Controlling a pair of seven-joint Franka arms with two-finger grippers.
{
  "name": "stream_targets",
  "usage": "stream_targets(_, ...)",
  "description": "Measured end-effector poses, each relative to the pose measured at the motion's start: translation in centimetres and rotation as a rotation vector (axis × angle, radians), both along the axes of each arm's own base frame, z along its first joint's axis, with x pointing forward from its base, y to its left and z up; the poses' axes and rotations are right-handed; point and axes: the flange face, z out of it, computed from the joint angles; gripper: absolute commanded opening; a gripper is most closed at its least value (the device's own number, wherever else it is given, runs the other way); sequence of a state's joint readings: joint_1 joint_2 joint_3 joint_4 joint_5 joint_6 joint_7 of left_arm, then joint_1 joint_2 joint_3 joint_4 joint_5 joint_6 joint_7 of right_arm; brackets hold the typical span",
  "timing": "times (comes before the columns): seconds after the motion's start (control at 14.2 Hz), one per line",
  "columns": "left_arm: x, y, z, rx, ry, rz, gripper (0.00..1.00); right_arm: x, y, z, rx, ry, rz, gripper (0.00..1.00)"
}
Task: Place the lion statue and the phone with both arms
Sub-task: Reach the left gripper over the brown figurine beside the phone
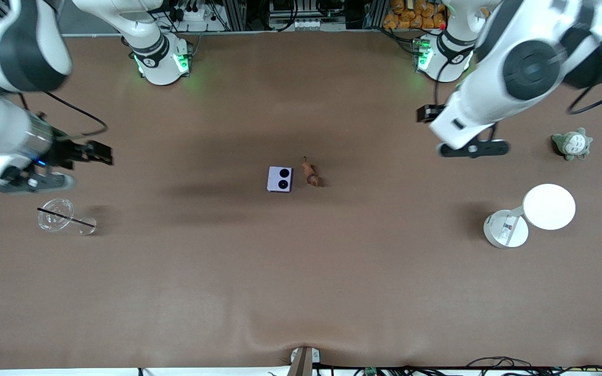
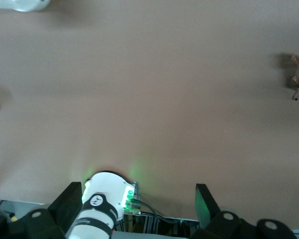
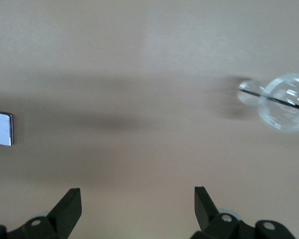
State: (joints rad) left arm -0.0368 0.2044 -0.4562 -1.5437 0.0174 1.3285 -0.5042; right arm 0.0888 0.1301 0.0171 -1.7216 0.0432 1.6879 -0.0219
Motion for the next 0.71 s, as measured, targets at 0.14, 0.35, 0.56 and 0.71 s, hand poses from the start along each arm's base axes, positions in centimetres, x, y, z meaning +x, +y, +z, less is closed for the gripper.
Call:
stream_targets(0.14, 0.2, -3.0, -2.1, 0.007, 0.023, 0.006, 1.0, 0.4, 1.1, -1.6, 0.03, 0.019, -0.001, 1.0)
stream_targets(0.35, 1.0, -7.1, -5.5, -0.002, 0.037, 0.019, 1.0, 0.6, -0.7, -1.8, 0.054, 0.031, -0.048, 1.0)
stream_targets(0.56, 1.4, -11.9, -9.5, -0.015, -0.007, 0.107, 1.0, 0.4, -1.7, -1.9, 0.082, 0.059, -0.076, 1.0)
stream_targets(0.71, 1.0, -15.2, -12.0, -0.025, -0.04, 0.177, 1.0, 0.4, -1.5, -1.9, 0.086, 0.061, -0.074, 1.0)
